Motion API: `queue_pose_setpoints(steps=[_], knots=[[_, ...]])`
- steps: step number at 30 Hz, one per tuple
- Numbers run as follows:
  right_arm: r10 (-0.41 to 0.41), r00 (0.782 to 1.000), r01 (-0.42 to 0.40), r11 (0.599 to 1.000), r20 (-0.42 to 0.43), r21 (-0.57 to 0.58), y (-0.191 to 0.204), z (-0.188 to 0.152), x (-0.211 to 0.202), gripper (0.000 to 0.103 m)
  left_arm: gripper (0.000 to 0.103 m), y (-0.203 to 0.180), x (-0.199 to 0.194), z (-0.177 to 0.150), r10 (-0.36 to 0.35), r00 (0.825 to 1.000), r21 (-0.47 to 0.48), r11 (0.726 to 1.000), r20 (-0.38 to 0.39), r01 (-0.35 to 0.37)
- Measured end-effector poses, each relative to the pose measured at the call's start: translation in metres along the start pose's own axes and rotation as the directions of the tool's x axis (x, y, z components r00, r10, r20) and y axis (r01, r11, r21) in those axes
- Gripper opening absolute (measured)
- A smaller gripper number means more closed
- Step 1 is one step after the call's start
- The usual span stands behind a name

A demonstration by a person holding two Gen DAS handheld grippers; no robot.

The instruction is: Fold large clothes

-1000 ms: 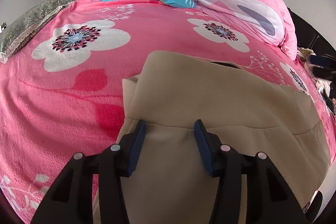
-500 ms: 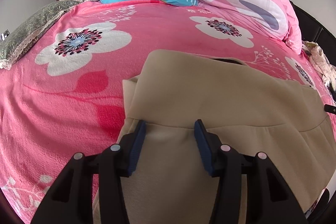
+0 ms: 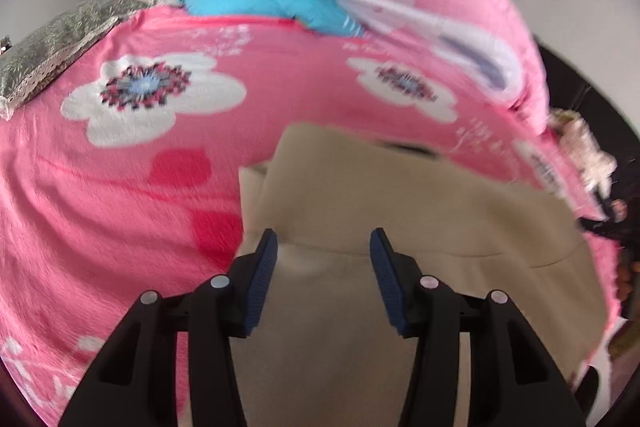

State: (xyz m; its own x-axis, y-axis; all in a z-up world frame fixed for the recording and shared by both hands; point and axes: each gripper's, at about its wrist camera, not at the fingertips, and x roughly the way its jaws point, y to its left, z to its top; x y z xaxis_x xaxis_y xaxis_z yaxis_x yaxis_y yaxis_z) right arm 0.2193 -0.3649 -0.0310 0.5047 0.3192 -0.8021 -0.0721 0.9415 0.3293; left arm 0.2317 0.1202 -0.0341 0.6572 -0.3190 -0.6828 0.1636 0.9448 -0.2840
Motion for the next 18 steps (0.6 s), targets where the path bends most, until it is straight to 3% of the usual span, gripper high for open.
queue_pose_setpoints(steps=[5, 9, 12, 18], knots=[[0.026, 0.999, -0.026, 1.0, -0.032, 0.005, -0.002, -0.004, 0.008, 0.054, 0.047, 0.022, -0.002, 0.02, -0.065, 0.997, -0.033, 0.997, -0.041, 0.064], [0.023, 0.999, -0.023, 1.0, -0.038, 0.011, -0.002, -0.005, 0.009, 0.054, 0.047, 0.03, 0.019, 0.032, -0.148, 0.982, -0.042, 0.989, -0.117, 0.144], [0.013, 0.999, -0.013, 1.0, -0.047, 0.009, -0.001, -0.004, 0.01, 0.054, 0.043, 0.036, 0.03, 0.039, -0.198, 0.972, -0.073, 0.979, -0.13, 0.19], [-0.009, 0.998, 0.01, 1.0, -0.063, 0.008, 0.002, -0.002, 0.015, 0.054, 0.035, 0.049, 0.055, 0.05, -0.172, 0.973, -0.083, 0.984, -0.154, 0.16]])
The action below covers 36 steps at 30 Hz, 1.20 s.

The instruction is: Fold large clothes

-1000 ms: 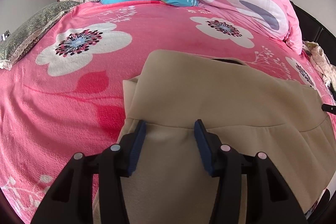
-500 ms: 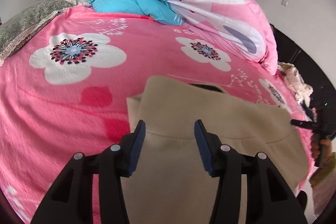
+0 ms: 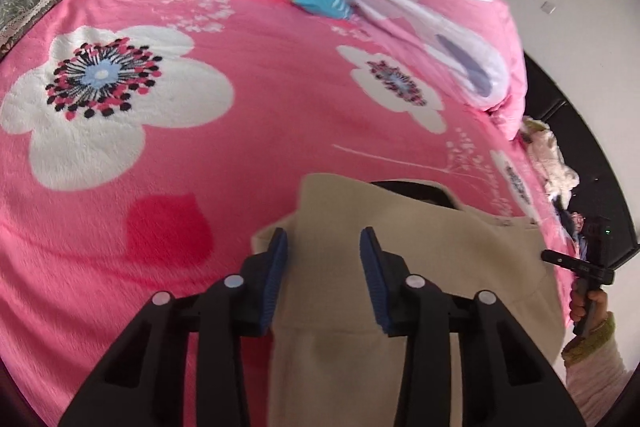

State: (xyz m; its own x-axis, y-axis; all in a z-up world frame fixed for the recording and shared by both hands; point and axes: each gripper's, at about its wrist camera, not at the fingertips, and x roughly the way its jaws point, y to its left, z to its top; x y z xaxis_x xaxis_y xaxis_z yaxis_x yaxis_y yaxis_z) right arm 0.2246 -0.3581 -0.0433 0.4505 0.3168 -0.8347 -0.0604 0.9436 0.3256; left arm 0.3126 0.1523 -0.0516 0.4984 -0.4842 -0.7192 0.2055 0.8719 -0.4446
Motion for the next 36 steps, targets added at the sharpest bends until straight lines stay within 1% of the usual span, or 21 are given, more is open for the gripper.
queue_pose_setpoints(steps=[2, 5, 7, 9, 10, 11, 12, 13, 14, 15, 17, 19, 21, 22, 23, 24, 26, 28, 31, 34, 36], knots=[[-0.005, 1.0, 0.005, 1.0, -0.002, 0.002, 0.001, 0.0, 0.001, 0.054, 0.034, 0.004, 0.006, 0.002, -0.007, 1.0, -0.009, 1.0, -0.021, 0.007], [-0.011, 1.0, 0.011, 1.0, -0.001, 0.004, 0.001, -0.001, 0.0, 0.054, 0.029, 0.005, 0.002, 0.005, -0.107, 0.994, -0.022, 0.994, -0.01, 0.107], [-0.011, 1.0, 0.011, 1.0, 0.001, -0.002, 0.001, 0.0, 0.0, 0.054, 0.029, 0.005, -0.011, 0.005, -0.223, 0.974, -0.033, 0.974, 0.041, 0.224], [-0.009, 1.0, 0.009, 1.0, 0.002, -0.005, 0.001, 0.0, 0.0, 0.054, 0.029, 0.006, -0.016, 0.005, -0.289, 0.955, -0.04, 0.956, 0.064, 0.292], [-0.01, 1.0, 0.01, 1.0, 0.001, -0.006, 0.001, 0.0, 0.0, 0.054, 0.029, 0.007, -0.014, 0.006, -0.288, 0.956, -0.048, 0.956, 0.057, 0.29], [-0.011, 1.0, 0.011, 1.0, 0.004, -0.006, 0.0, 0.0, 0.001, 0.054, 0.029, 0.006, -0.008, 0.008, -0.259, 0.965, -0.052, 0.964, 0.037, 0.261], [-0.013, 1.0, 0.013, 1.0, 0.008, -0.005, 0.0, 0.001, 0.0, 0.052, 0.029, 0.008, 0.001, 0.01, -0.209, 0.978, -0.059, 0.976, -0.003, 0.208], [-0.012, 1.0, 0.012, 1.0, 0.01, -0.003, 0.0, 0.0, 0.0, 0.052, 0.029, 0.009, 0.008, 0.012, -0.175, 0.984, -0.066, 0.983, -0.032, 0.173], [-0.01, 1.0, 0.01, 1.0, 0.015, 0.002, -0.001, 0.0, 0.0, 0.051, 0.029, 0.012, 0.016, 0.013, -0.155, 0.986, -0.081, 0.985, -0.059, 0.15], [-0.01, 1.0, 0.01, 1.0, 0.019, 0.005, 0.0, 0.0, -0.001, 0.05, 0.029, 0.014, 0.021, 0.015, -0.161, 0.985, -0.098, 0.983, -0.069, 0.154], [-0.011, 1.0, 0.011, 1.0, 0.027, 0.014, -0.002, 0.0, 0.001, 0.047, 0.029, 0.011, 0.023, 0.018, -0.162, 0.985, -0.097, 0.983, -0.062, 0.155], [-0.028, 0.999, 0.027, 0.999, 0.029, 0.018, -0.001, -0.001, 0.004, 0.041, 0.026, 0.002, 0.023, 0.019, -0.125, 0.991, -0.055, 0.991, -0.048, 0.123], [-0.064, 0.997, 0.063, 0.998, 0.047, 0.028, 0.0, -0.002, 0.002, 0.028, 0.011, -0.009, 0.019, 0.016, -0.083, 0.996, 0.008, 0.997, -0.031, 0.083], [-0.079, 0.995, 0.077, 0.996, 0.062, 0.036, 0.001, -0.003, -0.002, 0.024, 0.008, -0.017, 0.015, 0.014, -0.054, 0.998, 0.049, 0.997, -0.012, 0.054], [-0.089, 0.992, 0.085, 0.995, 0.085, 0.045, 0.003, -0.005, -0.007, 0.015, 0.006, -0.022, 0.011, 0.013, -0.034, 0.999, 0.077, 0.996, 0.007, 0.033], [-0.088, 0.988, 0.082, 0.995, 0.127, 0.055, 0.005, -0.009, -0.018, 0.009, 0.005, -0.028, 0.005, 0.012, -0.018, 0.999, 0.11, 0.994, 0.036, 0.014], [-0.092, 0.977, 0.081, 0.995, 0.19, 0.064, 0.01, -0.016, -0.034, 0.006, 0.005, -0.04, -0.012, 0.008, -0.007, 0.995, 0.164, 0.986, 0.1, -0.009], [-0.106, 0.962, 0.095, 0.994, 0.251, 0.056, 0.017, -0.022, -0.05, 0.005, 0.005, -0.051, -0.032, 0.004, -0.02, 0.986, 0.196, 0.981, 0.163, -0.012], [-0.118, 0.94, 0.108, 0.993, 0.32, 0.048, 0.028, -0.028, -0.068, 0.005, 0.005, -0.058, -0.058, 0.002, -0.042, 0.974, 0.21, 0.978, 0.224, -0.006], [-0.111, 0.922, 0.1, 0.994, 0.371, 0.05, 0.033, -0.022, -0.083, 0.005, 0.005, -0.066, -0.075, 0.009, -0.057, 0.962, 0.227, 0.974, 0.268, -0.005], [-0.104, 0.913, 0.091, 0.995, 0.396, 0.05, 0.032, -0.013, -0.091, 0.005, 0.005, -0.068, -0.086, 0.018, -0.086, 0.953, 0.229, 0.973, 0.291, 0.018]])
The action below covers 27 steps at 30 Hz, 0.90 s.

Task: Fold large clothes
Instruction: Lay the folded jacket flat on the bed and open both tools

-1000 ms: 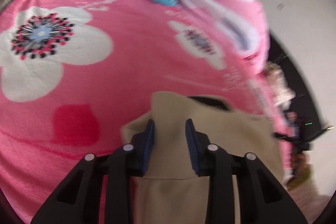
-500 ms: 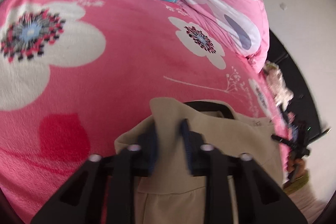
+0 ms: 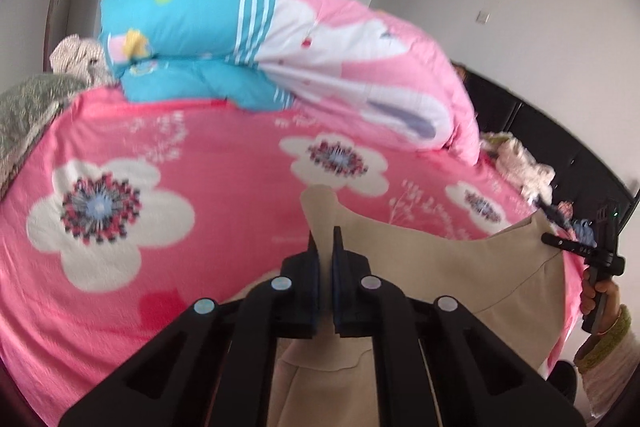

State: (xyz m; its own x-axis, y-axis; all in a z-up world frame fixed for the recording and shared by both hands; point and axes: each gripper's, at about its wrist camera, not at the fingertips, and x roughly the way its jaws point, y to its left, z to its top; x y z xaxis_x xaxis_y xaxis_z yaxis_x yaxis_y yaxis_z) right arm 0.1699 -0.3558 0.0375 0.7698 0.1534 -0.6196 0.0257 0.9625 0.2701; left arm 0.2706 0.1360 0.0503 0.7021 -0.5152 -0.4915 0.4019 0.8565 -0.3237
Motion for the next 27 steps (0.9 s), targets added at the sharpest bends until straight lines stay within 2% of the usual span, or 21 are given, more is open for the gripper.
queue_pose_setpoints(steps=[4, 7, 8, 10, 13, 16, 18, 20, 22, 25, 27], knots=[[0.001, 1.0, -0.001, 1.0, 0.014, 0.001, -0.003, 0.018, 0.009, 0.005, 0.005, 0.003, 0.015, 0.018, 0.021, 1.0, 0.014, 1.0, 0.004, -0.021], [-0.003, 0.999, 0.004, 1.0, -0.031, 0.016, -0.012, 0.022, 0.041, 0.005, 0.005, 0.014, 0.043, 0.016, 0.047, 0.998, -0.003, 0.999, -0.042, -0.047], [-0.018, 0.998, 0.018, 1.0, -0.052, 0.012, -0.014, 0.02, 0.052, 0.005, 0.005, 0.02, 0.06, 0.012, 0.064, 0.995, -0.006, 0.998, -0.083, -0.065], [-0.041, 0.992, 0.043, 0.999, -0.115, 0.018, -0.022, 0.011, 0.079, 0.005, 0.005, 0.028, 0.082, 0.002, 0.088, 0.985, -0.012, 0.996, -0.146, -0.091], [-0.032, 0.979, 0.045, 0.997, -0.203, 0.057, -0.036, -0.006, 0.108, 0.006, 0.005, 0.043, 0.119, -0.022, 0.13, 0.949, -0.028, 0.989, -0.287, -0.144], [-0.034, 0.97, 0.054, 0.996, -0.241, 0.076, -0.041, -0.011, 0.115, 0.017, 0.012, 0.05, 0.127, -0.029, 0.133, 0.936, -0.048, 0.986, -0.325, -0.157], [-0.07, 0.967, 0.083, 0.996, -0.244, 0.044, -0.035, -0.007, 0.104, 0.047, 0.024, 0.045, 0.12, -0.024, 0.166, 0.935, -0.027, 0.983, -0.314, -0.184], [-0.098, 0.971, 0.101, 0.995, -0.218, 0.005, -0.027, -0.003, 0.086, 0.058, 0.034, 0.039, 0.107, -0.018, 0.232, 0.927, 0.011, 0.971, -0.295, -0.239], [-0.089, 0.977, 0.091, 0.996, -0.194, -0.001, -0.019, 0.002, 0.064, 0.06, 0.038, 0.032, 0.087, -0.011, 0.254, 0.932, 0.021, 0.966, -0.26, -0.258], [-0.035, 0.986, 0.03, 0.999, -0.163, -0.03, 0.005, 0.008, 0.04, 0.064, 0.04, 0.008, 0.054, -0.005, 0.18, 0.958, 0.043, 0.984, -0.222, -0.174], [-0.017, 0.985, 0.002, 0.996, -0.173, -0.09, 0.03, 0.008, 0.043, 0.065, 0.045, -0.01, 0.056, -0.008, 0.14, 0.954, 0.069, 0.99, -0.265, -0.126]])
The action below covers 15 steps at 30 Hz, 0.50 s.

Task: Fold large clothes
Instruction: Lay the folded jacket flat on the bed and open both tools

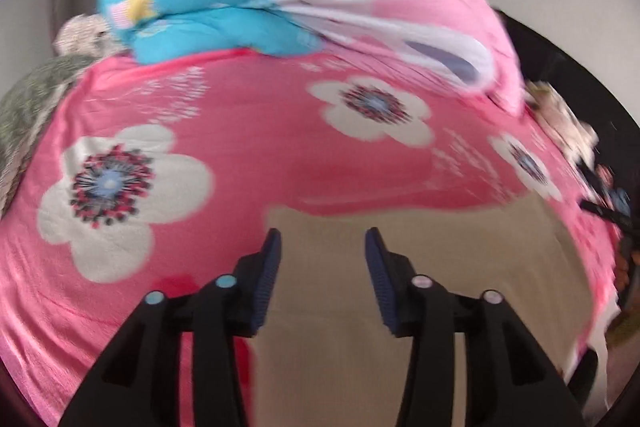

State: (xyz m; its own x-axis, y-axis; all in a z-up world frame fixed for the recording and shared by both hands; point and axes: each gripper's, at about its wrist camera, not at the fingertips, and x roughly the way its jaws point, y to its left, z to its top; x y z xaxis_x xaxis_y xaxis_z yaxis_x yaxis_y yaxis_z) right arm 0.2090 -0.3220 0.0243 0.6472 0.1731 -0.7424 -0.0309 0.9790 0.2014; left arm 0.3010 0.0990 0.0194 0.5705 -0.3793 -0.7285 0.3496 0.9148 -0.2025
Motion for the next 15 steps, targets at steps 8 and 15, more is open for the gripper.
queue_pose_setpoints(steps=[8, 15], knots=[[-0.082, 0.974, 0.07, 0.995, -0.21, -0.066, 0.021, -0.024, 0.084, 0.066, 0.045, -0.013, 0.071, -0.031, 0.012, 0.982, 0.015, 1.0, -0.19, -0.009], [-0.079, 0.996, 0.076, 0.995, -0.051, -0.061, 0.04, -0.049, -0.025, 0.067, 0.046, -0.039, -0.01, -0.034, 0.049, 0.995, 0.082, 0.996, -0.089, -0.042]])
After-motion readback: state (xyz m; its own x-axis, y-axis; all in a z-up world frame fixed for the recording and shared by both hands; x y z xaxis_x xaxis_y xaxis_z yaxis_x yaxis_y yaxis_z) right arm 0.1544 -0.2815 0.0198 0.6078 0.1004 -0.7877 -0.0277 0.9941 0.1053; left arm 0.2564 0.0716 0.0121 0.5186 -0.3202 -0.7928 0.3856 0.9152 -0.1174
